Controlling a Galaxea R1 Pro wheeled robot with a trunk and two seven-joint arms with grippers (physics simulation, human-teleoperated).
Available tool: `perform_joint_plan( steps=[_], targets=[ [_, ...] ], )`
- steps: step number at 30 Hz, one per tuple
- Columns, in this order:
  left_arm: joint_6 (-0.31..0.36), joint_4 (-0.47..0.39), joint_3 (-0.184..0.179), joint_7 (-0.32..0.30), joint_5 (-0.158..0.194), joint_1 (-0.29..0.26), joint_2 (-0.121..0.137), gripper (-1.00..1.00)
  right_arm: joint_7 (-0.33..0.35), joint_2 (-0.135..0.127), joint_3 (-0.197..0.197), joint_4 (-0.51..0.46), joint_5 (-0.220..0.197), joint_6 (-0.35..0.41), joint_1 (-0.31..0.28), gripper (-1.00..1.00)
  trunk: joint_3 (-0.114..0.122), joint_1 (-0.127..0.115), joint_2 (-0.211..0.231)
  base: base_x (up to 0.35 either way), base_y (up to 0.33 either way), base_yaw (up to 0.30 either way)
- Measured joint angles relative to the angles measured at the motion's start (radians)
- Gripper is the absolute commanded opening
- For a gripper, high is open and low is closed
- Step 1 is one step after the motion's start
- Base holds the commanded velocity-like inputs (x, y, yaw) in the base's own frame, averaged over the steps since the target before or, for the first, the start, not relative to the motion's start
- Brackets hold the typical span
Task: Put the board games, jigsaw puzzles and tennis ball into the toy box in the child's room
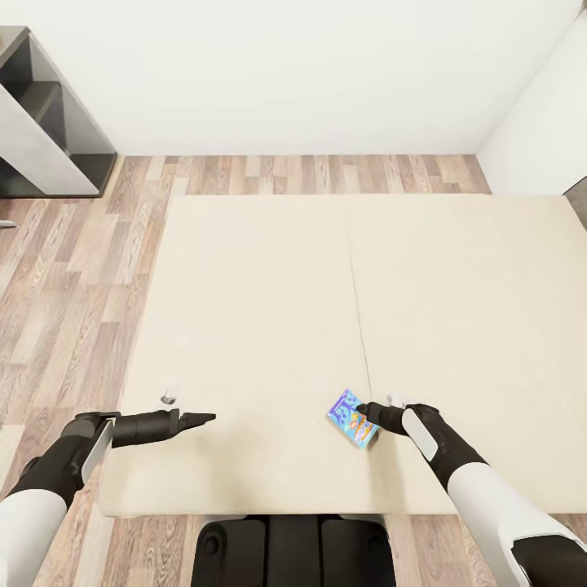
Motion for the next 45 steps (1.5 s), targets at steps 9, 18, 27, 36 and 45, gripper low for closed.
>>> perform_joint_plan(
  steps=[9,18,27,36,45],
  targets=[
    [0.0,0.0,0.0,0.0,0.0,0.0,0.0,1.0,0.0,0.001,0.002,0.0,-0.006,-0.001,0.0,1.0,-0.006,0.0,0.0,0.0,0.0,0.0],
    [0.0,0.0,-0.001,0.0,0.0,0.0,0.0,1.0,-0.003,0.002,0.002,0.0,-0.006,-0.003,-0.001,1.0,-0.007,-0.001,-0.001,0.0,0.0,0.0],
    [0.0,0.0,-0.001,-0.001,0.001,0.0,0.0,1.0,-0.003,0.002,0.002,0.001,-0.007,-0.003,-0.001,1.0,-0.007,-0.001,-0.001,0.0,0.0,0.0],
    [-0.001,0.0,-0.001,-0.002,0.001,0.0,0.0,1.0,-0.002,0.002,0.002,0.001,-0.006,-0.003,-0.001,1.0,-0.007,-0.001,-0.001,0.0,0.0,0.0],
    [-0.003,0.0,-0.002,-0.002,0.001,0.0,0.0,1.0,0.103,0.0,0.002,0.001,-0.003,-0.002,0.0,1.0,-0.007,0.0,0.0,0.0,0.0,0.0]
  ],
)
